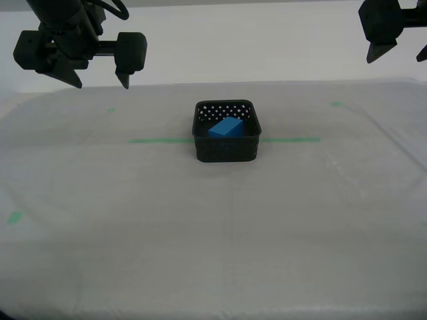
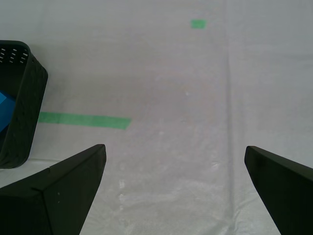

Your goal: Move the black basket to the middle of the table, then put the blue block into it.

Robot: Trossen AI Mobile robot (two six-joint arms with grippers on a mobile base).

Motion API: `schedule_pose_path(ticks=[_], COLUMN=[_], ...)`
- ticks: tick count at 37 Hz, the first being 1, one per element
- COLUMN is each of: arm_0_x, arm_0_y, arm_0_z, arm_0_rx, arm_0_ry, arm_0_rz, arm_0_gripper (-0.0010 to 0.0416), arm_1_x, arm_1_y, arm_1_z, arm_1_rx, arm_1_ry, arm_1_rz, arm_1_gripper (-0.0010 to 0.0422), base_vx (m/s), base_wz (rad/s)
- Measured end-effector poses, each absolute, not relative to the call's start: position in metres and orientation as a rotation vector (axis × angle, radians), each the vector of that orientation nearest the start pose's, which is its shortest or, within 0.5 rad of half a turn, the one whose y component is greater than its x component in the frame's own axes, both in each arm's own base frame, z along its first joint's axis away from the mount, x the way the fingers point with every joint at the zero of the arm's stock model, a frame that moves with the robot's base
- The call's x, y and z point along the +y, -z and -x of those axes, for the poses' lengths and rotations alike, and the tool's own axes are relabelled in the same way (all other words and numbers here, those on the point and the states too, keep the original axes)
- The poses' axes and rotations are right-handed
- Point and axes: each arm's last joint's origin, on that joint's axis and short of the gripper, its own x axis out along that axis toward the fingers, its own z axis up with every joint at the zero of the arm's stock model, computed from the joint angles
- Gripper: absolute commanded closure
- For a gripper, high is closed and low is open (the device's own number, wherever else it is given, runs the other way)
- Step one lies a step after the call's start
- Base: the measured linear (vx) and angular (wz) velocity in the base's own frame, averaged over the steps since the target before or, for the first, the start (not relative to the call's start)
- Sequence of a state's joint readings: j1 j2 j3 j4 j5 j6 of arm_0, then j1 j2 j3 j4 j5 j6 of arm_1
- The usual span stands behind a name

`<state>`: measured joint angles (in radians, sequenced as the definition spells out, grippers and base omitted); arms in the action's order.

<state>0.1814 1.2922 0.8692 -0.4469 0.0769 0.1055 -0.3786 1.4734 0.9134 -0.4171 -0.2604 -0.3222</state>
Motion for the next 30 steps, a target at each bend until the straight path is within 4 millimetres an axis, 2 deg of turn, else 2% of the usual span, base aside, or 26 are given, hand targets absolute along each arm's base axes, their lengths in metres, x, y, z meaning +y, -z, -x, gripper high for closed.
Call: schedule_pose_path(ticks=[30], arm_0_x=[0.0446], arm_0_y=[-0.2376], arm_0_z=[-0.2539], arm_0_rx=[0.867], arm_0_ry=[-0.053], arm_0_rz=[0.014], arm_0_gripper=[0.0007], arm_1_x=[-0.0993], arm_1_y=[-0.2077], arm_1_z=[-0.2698], arm_1_rx=[0.929], arm_1_ry=[-0.041], arm_1_rz=[-0.008], arm_1_gripper=[0.0012], base_vx=[0.0], base_wz=[0.0])
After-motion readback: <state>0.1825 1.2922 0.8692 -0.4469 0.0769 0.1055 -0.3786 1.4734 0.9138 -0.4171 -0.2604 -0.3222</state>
